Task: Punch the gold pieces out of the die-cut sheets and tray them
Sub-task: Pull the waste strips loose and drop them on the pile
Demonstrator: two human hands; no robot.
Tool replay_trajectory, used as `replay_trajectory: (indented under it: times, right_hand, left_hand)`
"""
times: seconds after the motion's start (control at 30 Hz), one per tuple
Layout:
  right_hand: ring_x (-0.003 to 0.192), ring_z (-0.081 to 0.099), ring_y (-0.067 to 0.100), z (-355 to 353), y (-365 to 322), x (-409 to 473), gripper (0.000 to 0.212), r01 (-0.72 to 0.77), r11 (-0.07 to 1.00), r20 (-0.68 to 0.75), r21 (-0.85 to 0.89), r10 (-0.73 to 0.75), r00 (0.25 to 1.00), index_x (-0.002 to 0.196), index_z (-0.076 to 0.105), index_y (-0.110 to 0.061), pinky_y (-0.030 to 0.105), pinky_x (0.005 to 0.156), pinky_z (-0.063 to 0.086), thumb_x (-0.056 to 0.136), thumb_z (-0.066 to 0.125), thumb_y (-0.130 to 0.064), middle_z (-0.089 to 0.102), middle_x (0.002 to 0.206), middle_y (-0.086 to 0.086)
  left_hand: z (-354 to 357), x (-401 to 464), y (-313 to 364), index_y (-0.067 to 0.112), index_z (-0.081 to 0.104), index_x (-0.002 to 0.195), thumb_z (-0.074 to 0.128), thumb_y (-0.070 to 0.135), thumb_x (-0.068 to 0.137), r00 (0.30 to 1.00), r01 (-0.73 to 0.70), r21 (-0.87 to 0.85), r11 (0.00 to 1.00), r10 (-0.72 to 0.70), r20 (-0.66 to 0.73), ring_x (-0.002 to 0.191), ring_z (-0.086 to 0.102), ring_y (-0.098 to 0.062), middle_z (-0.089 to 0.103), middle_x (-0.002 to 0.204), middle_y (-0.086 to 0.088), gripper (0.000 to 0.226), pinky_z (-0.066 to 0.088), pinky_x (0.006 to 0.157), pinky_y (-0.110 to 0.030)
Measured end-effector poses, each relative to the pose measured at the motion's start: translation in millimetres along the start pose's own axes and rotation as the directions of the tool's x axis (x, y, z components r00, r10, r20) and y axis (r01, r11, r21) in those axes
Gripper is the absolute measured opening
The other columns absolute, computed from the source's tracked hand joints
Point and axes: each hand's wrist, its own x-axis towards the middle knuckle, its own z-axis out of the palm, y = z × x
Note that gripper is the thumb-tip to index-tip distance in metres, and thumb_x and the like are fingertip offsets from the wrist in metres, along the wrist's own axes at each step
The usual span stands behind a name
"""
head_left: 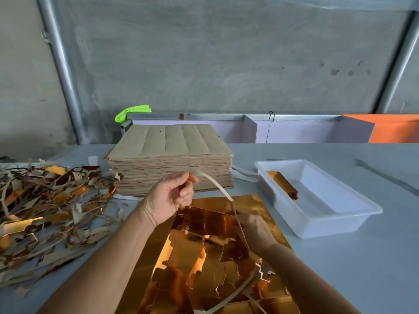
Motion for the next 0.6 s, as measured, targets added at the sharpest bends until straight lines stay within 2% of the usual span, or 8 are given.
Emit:
replay_trajectory:
  times: [0.07,0.13,0.2,0.27,0.37,0.47,0.53,0.6]
  right_hand:
    - [0.088,0.061,0.008,3,-7,-6,0.011,0.008,0.989,0.049,0.147,-0.015,0.999,0.103,0.061,-0.02,0.025,0.081,0.053,0.094,0.055,-0.019,0.06,0.098,-0.004]
    - [0.077,0.064,0.005,0,-14,-13,0.011,-0.029,0.92,0.13,0.39,-0.024,0.991,0.089,0.06,-0.025,0.019,0.069,0.053,0.091,0.06,-0.013,0.063,0.087,-0.007]
    - [0.068,0.064,0.005,-4,-22,-18,0.017,-0.031,0.843,0.166,0.537,-0.069,0.984,0.079,0.06,-0.024,0.018,0.064,0.052,0.089,0.061,-0.01,0.063,0.076,-0.005]
    - [0.07,0.064,0.013,-7,-27,-21,0.011,-0.014,0.698,0.138,0.716,-0.123,0.983,0.079,0.066,-0.016,0.023,0.067,0.052,0.089,0.061,-0.015,0.065,0.075,0.0]
    - [0.07,0.059,0.021,-10,-33,-24,0.03,-0.046,0.415,0.117,0.909,-0.147,0.982,0.081,0.063,-0.002,0.027,0.067,0.051,0.088,0.056,-0.03,0.059,0.075,0.012]
    - [0.067,0.061,0.02,-10,-40,-24,0.039,-0.101,0.39,0.157,0.915,-0.115,0.981,0.076,0.063,-0.007,0.026,0.069,0.052,0.085,0.06,-0.046,0.061,0.07,0.009]
    - [0.063,0.063,0.014,-10,-47,-23,0.027,-0.085,0.441,0.143,0.893,-0.1,0.985,0.069,0.069,-0.014,0.021,0.063,0.051,0.085,0.068,-0.035,0.066,0.067,0.002]
    - [0.063,0.064,0.016,-8,-51,-18,0.02,-0.109,0.491,0.123,0.864,0.004,0.992,0.074,0.07,-0.009,0.021,0.058,0.051,0.09,0.064,-0.019,0.067,0.067,0.002]
  left_hand:
    - [-1,3,-5,0.009,0.073,0.077,0.047,0.02,0.089,0.992,-0.025,-0.003,1.0,0.024,-0.125,0.044,0.039,-0.009,0.048,0.051,0.001,0.031,0.031,0.045,-0.021]
    - [-2,4,-8,0.008,0.071,0.077,0.047,0.02,0.088,0.974,-0.048,-0.001,0.999,0.047,-0.22,0.046,0.039,-0.011,0.047,0.053,-0.001,0.029,0.033,0.046,-0.022]
    - [-2,5,-11,0.008,0.071,0.076,0.049,0.022,0.086,0.956,-0.063,-0.005,0.998,0.059,-0.287,0.047,0.039,-0.011,0.047,0.054,-0.001,0.028,0.033,0.047,-0.022]
    - [-1,6,-13,0.009,0.072,0.076,0.052,0.024,0.085,0.937,-0.072,-0.009,0.997,0.064,-0.344,0.049,0.04,-0.011,0.048,0.056,-0.001,0.026,0.034,0.049,-0.022]
    - [0,7,-15,0.007,0.069,0.08,0.054,0.024,0.084,0.905,-0.085,-0.011,0.996,0.072,-0.419,0.051,0.043,-0.01,0.051,0.058,-0.001,0.023,0.036,0.05,-0.021]
    - [2,9,-15,0.008,0.068,0.081,0.049,0.019,0.094,0.865,-0.106,-0.043,0.993,0.071,-0.497,0.051,0.045,-0.009,0.052,0.058,0.0,0.025,0.038,0.048,-0.02]
    - [6,10,-13,0.007,0.066,0.084,0.046,0.017,0.097,0.843,-0.118,-0.064,0.991,0.065,-0.535,0.052,0.045,-0.01,0.052,0.059,0.0,0.026,0.039,0.049,-0.019]
    - [10,10,-10,0.006,0.066,0.088,0.047,0.017,0.097,0.831,-0.129,-0.086,0.988,0.06,-0.552,0.059,0.048,-0.013,0.055,0.063,-0.002,0.023,0.041,0.054,-0.022]
